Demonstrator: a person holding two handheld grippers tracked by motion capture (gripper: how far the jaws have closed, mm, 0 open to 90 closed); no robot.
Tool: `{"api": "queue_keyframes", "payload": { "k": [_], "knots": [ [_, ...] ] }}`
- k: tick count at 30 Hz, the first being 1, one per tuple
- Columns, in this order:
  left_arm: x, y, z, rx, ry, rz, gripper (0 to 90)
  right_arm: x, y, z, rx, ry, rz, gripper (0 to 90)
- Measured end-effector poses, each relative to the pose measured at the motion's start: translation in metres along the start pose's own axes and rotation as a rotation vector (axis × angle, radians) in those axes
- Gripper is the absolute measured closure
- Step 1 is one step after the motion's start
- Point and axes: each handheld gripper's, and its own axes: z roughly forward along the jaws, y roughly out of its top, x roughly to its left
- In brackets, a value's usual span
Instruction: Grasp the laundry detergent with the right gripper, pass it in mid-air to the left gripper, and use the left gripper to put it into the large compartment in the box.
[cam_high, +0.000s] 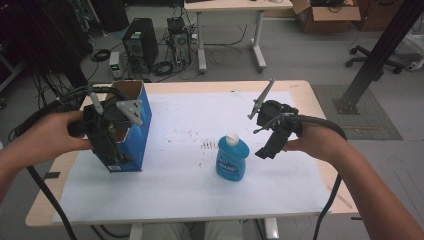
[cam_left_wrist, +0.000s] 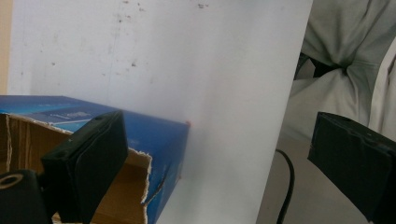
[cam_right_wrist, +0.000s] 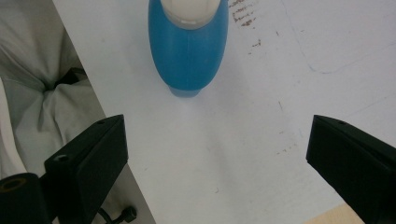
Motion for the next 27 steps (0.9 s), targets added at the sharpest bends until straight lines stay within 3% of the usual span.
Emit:
{"api": "queue_keyframes", "payload": {
  "k": [20,27],
  "knots": [
    [-0.001,0.001,-0.002,-0.008,0.008,0.002,5.2,0.010,-0.002,-0.002,0.003,0.004,0.044,5.4],
    [-0.001,0.002,0.002,-0.010,0.001,0.004,5.2,0.010,-0.007,0.001,-0.010,0.010,0.112,5.1]
  ]
}}
